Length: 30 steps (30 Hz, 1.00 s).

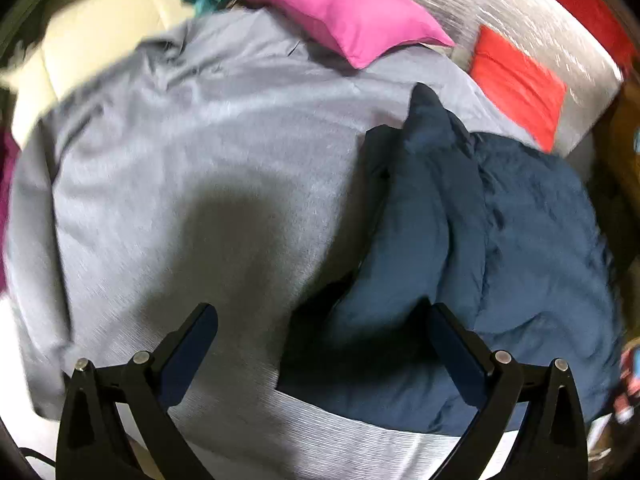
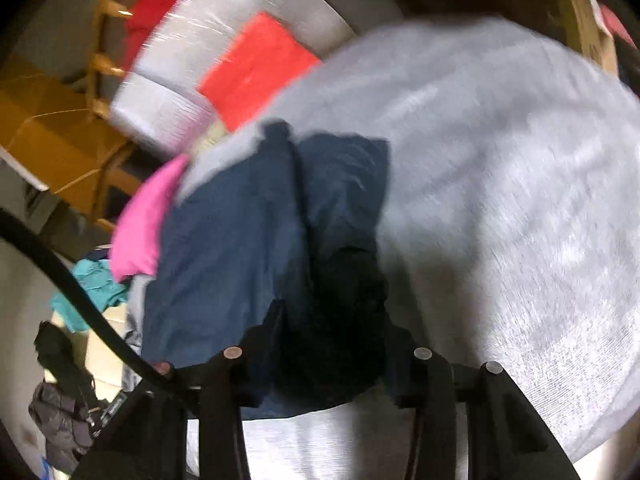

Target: Fold large clothes

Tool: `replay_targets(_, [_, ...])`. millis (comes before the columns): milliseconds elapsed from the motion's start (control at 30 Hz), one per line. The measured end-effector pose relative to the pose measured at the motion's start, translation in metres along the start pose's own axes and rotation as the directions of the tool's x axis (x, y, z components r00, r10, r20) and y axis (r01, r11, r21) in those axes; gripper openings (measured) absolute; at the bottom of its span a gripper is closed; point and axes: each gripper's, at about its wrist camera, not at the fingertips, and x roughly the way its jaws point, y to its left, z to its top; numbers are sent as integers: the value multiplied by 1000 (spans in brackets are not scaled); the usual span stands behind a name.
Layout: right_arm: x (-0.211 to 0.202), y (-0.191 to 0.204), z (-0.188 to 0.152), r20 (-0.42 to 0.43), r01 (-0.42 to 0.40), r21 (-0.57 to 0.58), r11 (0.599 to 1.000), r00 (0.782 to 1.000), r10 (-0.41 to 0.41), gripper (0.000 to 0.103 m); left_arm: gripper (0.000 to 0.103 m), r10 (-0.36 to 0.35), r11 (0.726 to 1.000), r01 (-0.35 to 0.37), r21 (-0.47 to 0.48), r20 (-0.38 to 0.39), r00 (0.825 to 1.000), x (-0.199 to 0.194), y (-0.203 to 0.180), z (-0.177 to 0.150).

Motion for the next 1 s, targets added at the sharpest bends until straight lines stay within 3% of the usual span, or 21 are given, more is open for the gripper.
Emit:
replay_targets(133, [32,-11,-6,-125,116,23,993,986,-112,44,103,54,998,-53,40,-28,998,9,-4,-6])
replay_targets(200, [27,-10,-3,-112,105,38,994,989,-100,47,103,77,995,-77,56,-4,997,1,-6,-6])
replay_targets(267, [13,-3,0,-59,109,25,994,992,-108,49,103,129,987,-134,93,57,990,-14,-13,-6])
replay_targets(367, [-10,8,3,84,176,-1,984,981,-175,59,103,167,973,-191,131,172,971,-42,-23,-6])
replay_targets(467, [-30,18,-2,195,162,-23,987,969,-154,59,103,188,959,-238,155,282,941,-68,-30,-8])
replay_targets(567, [-30,34,-7,227,136,-90,987,967,-113,59,103,183,951,-259,167,369,911,-90,-39,-10])
replay_targets(733, [-16,53,-25,169,133,-176,975,980,-103,59,103,168,942,-277,191,445,879,-102,-49,-10])
replay_targets(833, [-1,61,-26,141,155,-184,971,981,-130,59,103,151,939,-271,212,455,878,-106,-54,-13])
replay_targets(1000, [40,43,-20,-14,237,-124,964,971,-240,60,103,128,936,-263,233,471,873,-109,-60,-16])
